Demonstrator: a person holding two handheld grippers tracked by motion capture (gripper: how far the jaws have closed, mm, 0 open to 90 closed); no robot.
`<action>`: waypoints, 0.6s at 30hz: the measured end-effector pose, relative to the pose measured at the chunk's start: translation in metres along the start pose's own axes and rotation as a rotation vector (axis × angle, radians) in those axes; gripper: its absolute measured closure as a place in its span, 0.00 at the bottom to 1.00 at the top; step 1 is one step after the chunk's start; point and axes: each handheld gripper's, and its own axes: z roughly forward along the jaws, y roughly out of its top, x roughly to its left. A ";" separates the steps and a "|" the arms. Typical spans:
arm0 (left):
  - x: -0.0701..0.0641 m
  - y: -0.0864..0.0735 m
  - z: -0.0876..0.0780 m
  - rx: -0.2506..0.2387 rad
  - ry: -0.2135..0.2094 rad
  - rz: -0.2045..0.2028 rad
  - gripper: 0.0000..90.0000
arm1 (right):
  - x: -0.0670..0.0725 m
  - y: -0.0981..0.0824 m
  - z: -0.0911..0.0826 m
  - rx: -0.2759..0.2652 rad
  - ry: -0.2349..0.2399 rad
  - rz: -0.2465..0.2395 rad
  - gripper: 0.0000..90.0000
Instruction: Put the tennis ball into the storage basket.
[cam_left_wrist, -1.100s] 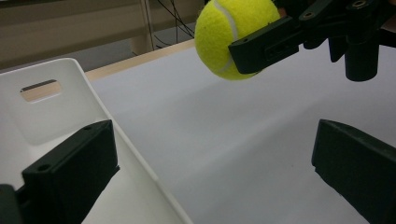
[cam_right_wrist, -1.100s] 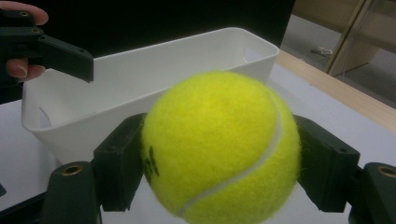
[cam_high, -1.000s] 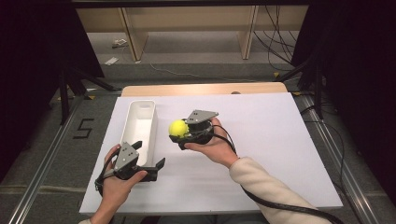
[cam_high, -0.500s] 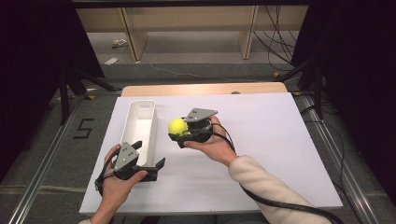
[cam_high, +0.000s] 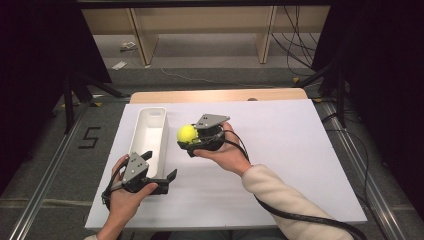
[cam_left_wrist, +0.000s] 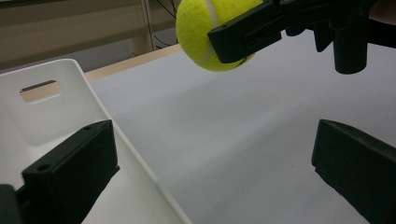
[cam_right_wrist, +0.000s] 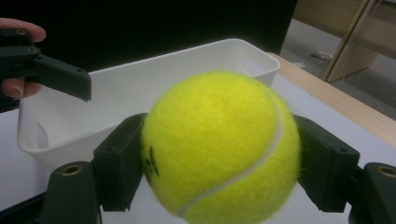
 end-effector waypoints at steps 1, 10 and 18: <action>0.000 0.000 0.000 0.000 0.001 -0.001 0.00 | 0.000 0.001 0.000 -0.002 0.001 0.000 0.29; -0.001 0.000 0.000 0.000 -0.001 -0.005 0.00 | 0.001 0.003 0.004 -0.002 0.006 -0.004 0.29; 0.001 0.000 0.000 -0.005 0.011 0.012 0.00 | 0.002 0.007 0.007 -0.005 0.010 -0.011 0.29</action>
